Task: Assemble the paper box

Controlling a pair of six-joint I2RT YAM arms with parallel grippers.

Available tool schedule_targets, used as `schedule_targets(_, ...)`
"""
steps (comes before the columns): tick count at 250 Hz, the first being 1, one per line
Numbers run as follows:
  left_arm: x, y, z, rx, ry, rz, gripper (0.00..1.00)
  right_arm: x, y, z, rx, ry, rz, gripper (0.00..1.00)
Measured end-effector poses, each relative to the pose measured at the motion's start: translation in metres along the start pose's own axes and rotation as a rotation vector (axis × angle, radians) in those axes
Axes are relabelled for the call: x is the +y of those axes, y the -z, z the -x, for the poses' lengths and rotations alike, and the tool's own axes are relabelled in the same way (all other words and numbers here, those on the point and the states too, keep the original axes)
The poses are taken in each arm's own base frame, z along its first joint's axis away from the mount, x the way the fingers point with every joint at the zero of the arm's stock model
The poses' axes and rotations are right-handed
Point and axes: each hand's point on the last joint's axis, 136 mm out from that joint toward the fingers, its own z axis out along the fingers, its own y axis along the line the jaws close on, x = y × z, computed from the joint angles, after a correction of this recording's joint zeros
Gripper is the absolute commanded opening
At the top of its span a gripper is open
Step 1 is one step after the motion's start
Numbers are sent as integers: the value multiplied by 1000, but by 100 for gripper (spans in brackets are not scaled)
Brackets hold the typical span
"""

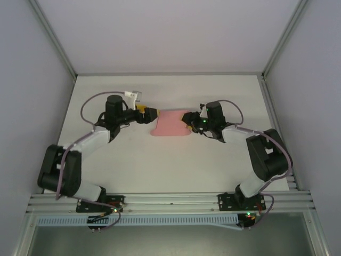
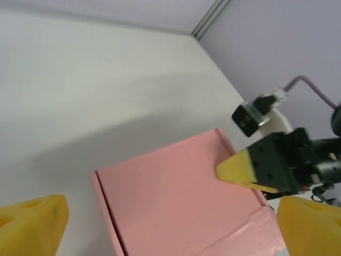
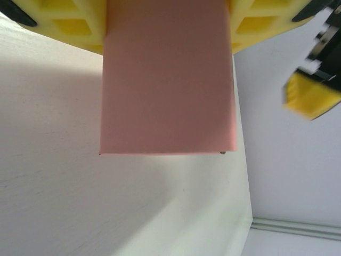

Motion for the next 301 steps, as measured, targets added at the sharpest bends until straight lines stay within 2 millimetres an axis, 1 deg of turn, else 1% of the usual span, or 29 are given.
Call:
schedule_targets(16, -26, 8, 10, -32, -163, 11, 100, 1, 4, 1, 11, -40, 4, 31)
schedule_targets(18, -32, 9, 11, -37, -188, 9, 100, 1, 4, 1, 12, -44, 5, 31)
schedule_targets(35, -66, 12, 9, -46, -368, 11, 100, 1, 7, -1, 34, -90, 11, 31)
schedule_targets(42, -83, 10, 3, -39, -447, 5, 100, 2, 8, -1, 44, -110, 11, 31)
schedule_targets(56, -107, 6, -10, -15, -567, -5, 100, 4, 11, -2, 67, -147, 6, 28)
schedule_targets(65, -117, 3, -20, 8, -630, -10, 100, 6, 13, -2, 79, -168, 4, 28)
schedule_targets(72, -121, 1, -28, 32, -667, -8, 100, 9, 15, -1, 87, -181, 4, 28)
schedule_targets(95, -121, -6, -52, 109, -783, 41, 100, 17, 23, 1, 106, -214, 6, 28)
schedule_targets(110, -116, -11, -65, 153, -860, 96, 100, 22, 30, 2, 119, -235, 9, 28)
schedule_targets(118, -114, -14, -72, 177, -904, 126, 100, 24, 33, 2, 128, -247, 10, 27)
schedule_targets(140, -105, -20, -86, 237, -1018, 216, 100, 24, 40, -4, 165, -285, -1, 26)
schedule_targets(159, -94, -24, -93, 277, -1088, 289, 100, 19, 44, -10, 197, -321, -26, 26)
schedule_targets(188, -76, -28, -96, 322, -1161, 390, 100, 10, 49, -21, 247, -373, -56, 26)
schedule_targets(221, -63, -30, -97, 353, -1209, 461, 99, 6, 53, -28, 282, -410, -70, 26)
schedule_targets(244, -62, -30, -92, 343, -1229, 487, 91, 4, 55, -34, 307, -435, -79, 26)
schedule_targets(260, -62, -30, -93, 348, -1244, 485, 79, 5, 56, -34, 312, -441, -80, 27)
schedule_targets(290, -64, -32, -97, 353, -1257, 474, 76, 7, 57, -35, 320, -444, -81, 28)
schedule_targets(301, -64, -33, -98, 355, -1260, 470, 69, 7, 58, -35, 322, -446, -83, 29)
